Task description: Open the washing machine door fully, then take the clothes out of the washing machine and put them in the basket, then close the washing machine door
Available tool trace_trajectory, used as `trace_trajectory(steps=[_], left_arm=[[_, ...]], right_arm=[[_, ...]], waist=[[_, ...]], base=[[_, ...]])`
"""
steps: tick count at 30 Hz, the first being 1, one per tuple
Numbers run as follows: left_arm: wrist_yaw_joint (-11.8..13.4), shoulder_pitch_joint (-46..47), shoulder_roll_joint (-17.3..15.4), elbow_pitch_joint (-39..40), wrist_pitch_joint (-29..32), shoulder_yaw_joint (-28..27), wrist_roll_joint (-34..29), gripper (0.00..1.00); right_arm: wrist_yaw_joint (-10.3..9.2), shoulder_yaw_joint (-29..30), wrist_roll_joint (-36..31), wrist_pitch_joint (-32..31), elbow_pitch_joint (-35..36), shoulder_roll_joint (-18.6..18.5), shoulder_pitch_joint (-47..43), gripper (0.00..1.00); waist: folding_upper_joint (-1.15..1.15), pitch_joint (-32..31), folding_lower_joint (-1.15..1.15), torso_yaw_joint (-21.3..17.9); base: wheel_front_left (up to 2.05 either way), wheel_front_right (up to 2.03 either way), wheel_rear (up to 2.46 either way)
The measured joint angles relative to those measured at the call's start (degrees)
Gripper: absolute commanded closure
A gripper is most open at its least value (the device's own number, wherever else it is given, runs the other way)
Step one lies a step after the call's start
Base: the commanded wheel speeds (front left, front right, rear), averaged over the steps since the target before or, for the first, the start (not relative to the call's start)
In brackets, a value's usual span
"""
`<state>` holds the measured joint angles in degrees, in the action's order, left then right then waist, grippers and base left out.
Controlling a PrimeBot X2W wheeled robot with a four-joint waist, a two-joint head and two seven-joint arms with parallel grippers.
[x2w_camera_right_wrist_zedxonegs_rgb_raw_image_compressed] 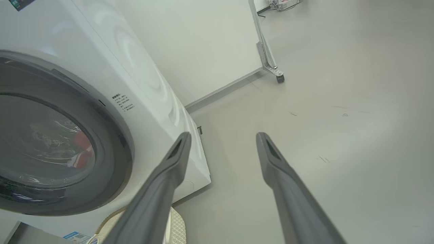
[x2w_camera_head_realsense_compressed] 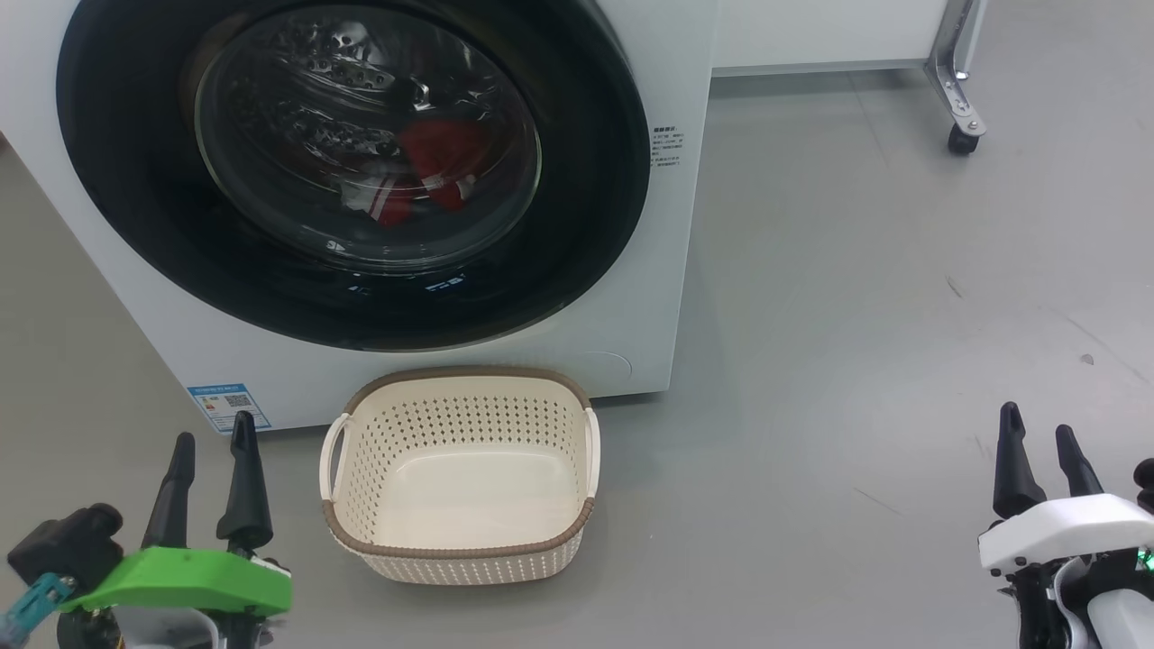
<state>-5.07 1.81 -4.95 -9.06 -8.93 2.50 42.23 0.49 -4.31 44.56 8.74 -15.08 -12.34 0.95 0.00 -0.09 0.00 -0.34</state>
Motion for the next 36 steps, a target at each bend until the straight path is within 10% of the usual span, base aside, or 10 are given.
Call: trace_trajectory(steps=[36], left_arm=[[2.33,-1.88,0.64,0.18,-5.52,3.59,-25.76,0.00]], right_arm=[[-5.26,-6.49,-25.04,5.28,2.34,-0.16,-0.59,0.00]], waist=[[0.00,-0.18,0.00,-0.07]], base=[[0.00,0.00,0.00]])
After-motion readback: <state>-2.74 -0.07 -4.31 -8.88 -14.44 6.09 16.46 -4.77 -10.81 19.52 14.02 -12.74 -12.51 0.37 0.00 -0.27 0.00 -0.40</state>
